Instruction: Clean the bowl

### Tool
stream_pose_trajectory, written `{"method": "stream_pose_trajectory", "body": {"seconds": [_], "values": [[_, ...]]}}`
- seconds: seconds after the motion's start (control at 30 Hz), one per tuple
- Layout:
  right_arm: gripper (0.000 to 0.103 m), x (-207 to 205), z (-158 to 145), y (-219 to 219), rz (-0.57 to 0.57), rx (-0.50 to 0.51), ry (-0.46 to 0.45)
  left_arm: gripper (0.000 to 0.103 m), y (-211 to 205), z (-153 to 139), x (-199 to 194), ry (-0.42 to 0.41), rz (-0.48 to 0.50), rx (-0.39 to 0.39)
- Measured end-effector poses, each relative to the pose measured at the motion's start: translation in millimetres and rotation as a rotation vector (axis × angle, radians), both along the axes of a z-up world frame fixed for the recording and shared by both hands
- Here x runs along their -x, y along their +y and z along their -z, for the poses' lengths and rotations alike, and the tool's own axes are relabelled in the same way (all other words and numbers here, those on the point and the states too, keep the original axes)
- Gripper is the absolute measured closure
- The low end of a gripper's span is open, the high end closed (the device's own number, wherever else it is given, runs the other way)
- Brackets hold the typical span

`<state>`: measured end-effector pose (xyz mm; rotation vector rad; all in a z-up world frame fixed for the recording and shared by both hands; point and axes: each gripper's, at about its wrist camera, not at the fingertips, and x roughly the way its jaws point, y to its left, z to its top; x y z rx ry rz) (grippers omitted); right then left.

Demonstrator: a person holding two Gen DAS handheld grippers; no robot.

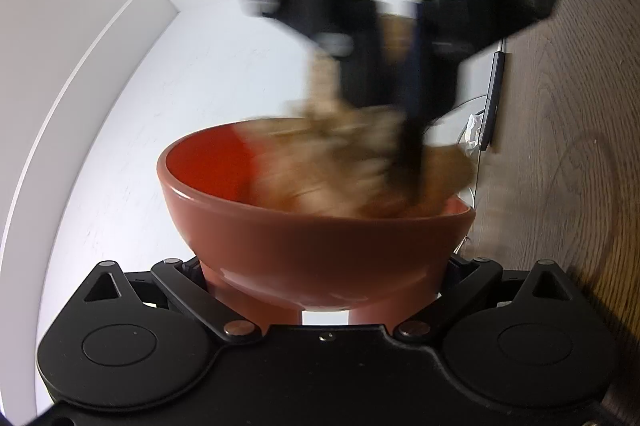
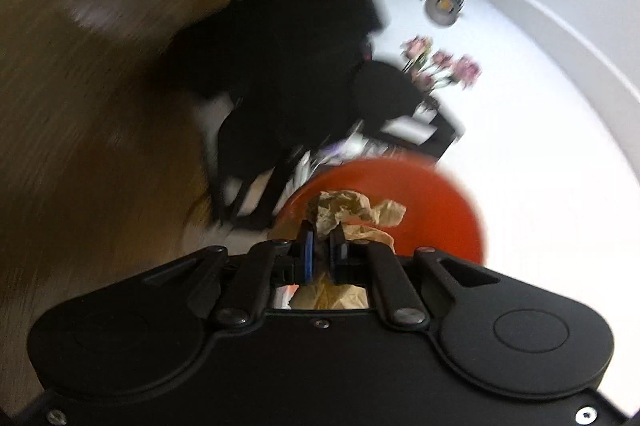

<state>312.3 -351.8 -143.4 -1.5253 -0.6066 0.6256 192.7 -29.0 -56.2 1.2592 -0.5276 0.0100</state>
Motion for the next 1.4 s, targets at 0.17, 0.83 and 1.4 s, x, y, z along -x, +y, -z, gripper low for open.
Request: {"method": "stream_pose_trajectory", "body": {"seconds": [0.17,0.83,1.4], "values": [[0.095,1,-16,-6,0.006,-0.062,-0.061,0.005,0,0,0,0.000,0.000,0.000],[0.095,23,35,-81,0.031,-0.002,0.013,0.005,-1,0,0,0.000,0.000,0.000],[0.095,-12,45,-159,0.164,-0.041,0.010,0.005,-3,0,-1,0.000,0.000,0.000]]}}
